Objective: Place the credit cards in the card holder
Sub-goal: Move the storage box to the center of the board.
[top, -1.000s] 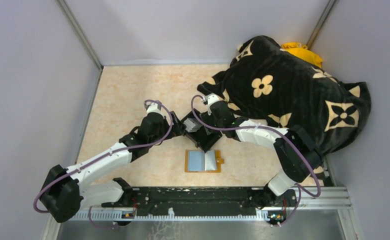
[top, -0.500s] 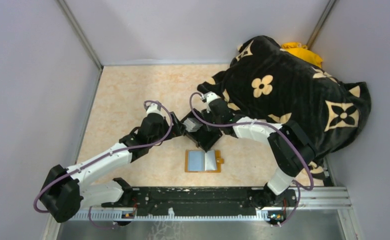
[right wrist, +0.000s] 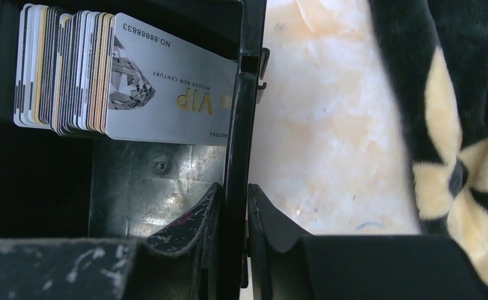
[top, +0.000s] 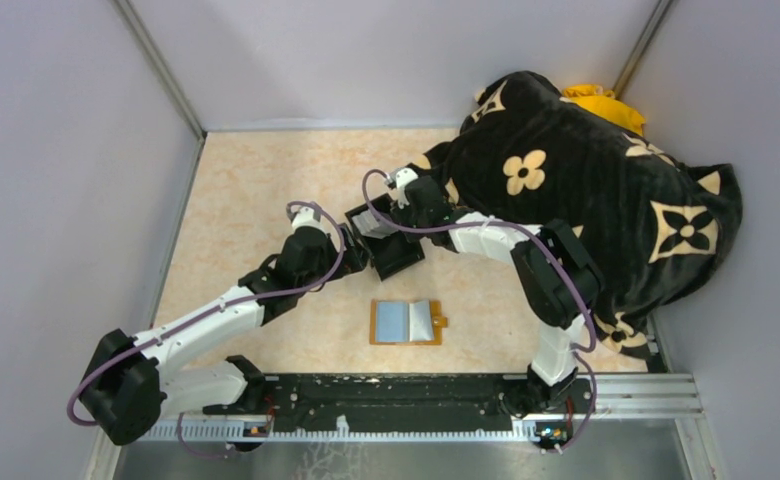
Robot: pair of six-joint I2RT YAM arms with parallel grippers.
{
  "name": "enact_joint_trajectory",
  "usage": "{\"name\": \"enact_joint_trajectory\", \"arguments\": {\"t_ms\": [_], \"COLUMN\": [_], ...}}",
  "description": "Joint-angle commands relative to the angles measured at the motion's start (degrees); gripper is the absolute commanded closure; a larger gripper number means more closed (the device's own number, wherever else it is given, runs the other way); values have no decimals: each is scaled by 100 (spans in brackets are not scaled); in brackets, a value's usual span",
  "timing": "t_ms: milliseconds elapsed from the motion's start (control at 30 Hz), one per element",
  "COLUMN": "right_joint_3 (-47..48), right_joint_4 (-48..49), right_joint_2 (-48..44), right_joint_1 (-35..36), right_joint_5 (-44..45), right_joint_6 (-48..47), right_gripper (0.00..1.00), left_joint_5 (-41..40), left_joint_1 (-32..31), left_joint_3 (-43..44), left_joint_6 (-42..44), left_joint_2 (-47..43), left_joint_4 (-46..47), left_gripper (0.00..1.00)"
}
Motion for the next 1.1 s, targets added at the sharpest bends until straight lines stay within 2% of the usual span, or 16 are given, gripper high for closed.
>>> {"name": "enact_joint_trajectory", "arguments": {"t_ms": [0, 200, 533, 833, 1067], "right_joint_3": [739, 1537, 2354, 2796, 2502], "right_joint_4": [160, -78, -259, -353, -125], "right_joint_2": [335, 913, 1544, 1466, 909], "right_joint_1": [-107, -214, -396, -405, -406], "right_joint_5": [-316, -686, -1253, -1081, -1020], "right_joint_6": [-428, -1009, -1535, -1540, -1320], "right_gripper": [80, 80, 79, 48, 41], "left_joint_5": [-138, -200, -311, -183, 162], "left_joint_1": [-43, -43, -43, -43, -38], "left_joint_3": [-118, -151, -279, -303, -475], "left_joint_6": [-27, -66, -154, -181, -191], "left_joint_2": [-72, 39, 130, 96, -312], "left_joint_4": [161, 251, 504, 444, 281], "left_gripper": [0, 0, 0, 0, 1]}}
